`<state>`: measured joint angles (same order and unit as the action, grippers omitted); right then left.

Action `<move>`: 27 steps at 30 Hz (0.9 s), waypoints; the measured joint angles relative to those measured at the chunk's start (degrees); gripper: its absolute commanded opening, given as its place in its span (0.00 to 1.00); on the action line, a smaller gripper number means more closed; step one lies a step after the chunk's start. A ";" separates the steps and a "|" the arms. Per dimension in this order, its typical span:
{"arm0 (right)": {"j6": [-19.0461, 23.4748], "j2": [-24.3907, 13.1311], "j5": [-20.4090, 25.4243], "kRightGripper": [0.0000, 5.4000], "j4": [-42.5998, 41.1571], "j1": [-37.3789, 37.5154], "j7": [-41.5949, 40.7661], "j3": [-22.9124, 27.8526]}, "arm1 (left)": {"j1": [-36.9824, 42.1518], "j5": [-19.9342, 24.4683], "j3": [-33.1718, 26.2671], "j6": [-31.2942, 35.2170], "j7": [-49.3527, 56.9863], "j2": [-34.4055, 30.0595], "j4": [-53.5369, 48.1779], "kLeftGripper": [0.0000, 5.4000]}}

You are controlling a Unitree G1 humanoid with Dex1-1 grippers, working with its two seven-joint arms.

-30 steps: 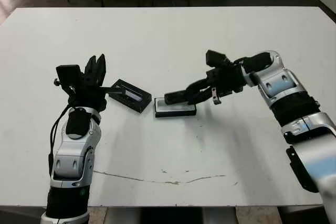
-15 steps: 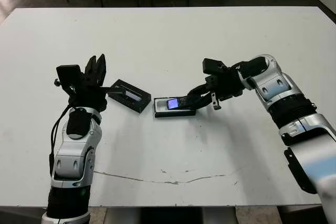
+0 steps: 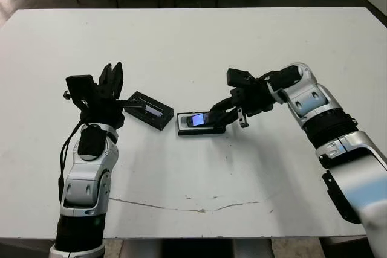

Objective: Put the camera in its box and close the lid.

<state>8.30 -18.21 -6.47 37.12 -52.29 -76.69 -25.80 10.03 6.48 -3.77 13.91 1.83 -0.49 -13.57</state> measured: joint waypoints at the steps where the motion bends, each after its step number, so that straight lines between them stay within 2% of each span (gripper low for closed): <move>1: 0.26 0.29 -0.26 0.02 -0.12 -0.22 0.05 -0.26 | -0.05 -0.01 0.06 -0.01 0.07 0.14 -0.01 0.00; 13: 0.36 1.06 -3.02 0.02 -0.35 -1.17 0.61 -2.46 | -1.22 -0.47 0.37 -0.26 1.20 0.97 -1.51 0.00; 17: -1.83 0.89 -4.16 0.02 -0.99 -1.12 1.18 -3.13 | -1.22 -0.33 0.31 -0.26 1.19 0.98 -1.51 0.00; 22: -2.41 0.12 -4.45 0.21 -2.70 -0.82 -0.25 -3.98 | -1.20 -0.09 0.19 -0.27 1.17 0.96 -1.40 0.00; 27: -8.88 -0.44 -4.55 0.41 -5.10 0.34 -0.36 -4.50 | -1.16 0.03 -0.02 -0.29 1.08 0.92 -1.20 0.00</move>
<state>-0.58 -18.65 -11.02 32.02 -51.95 -77.06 -30.31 8.86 6.51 -3.80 13.62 2.90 0.43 -14.78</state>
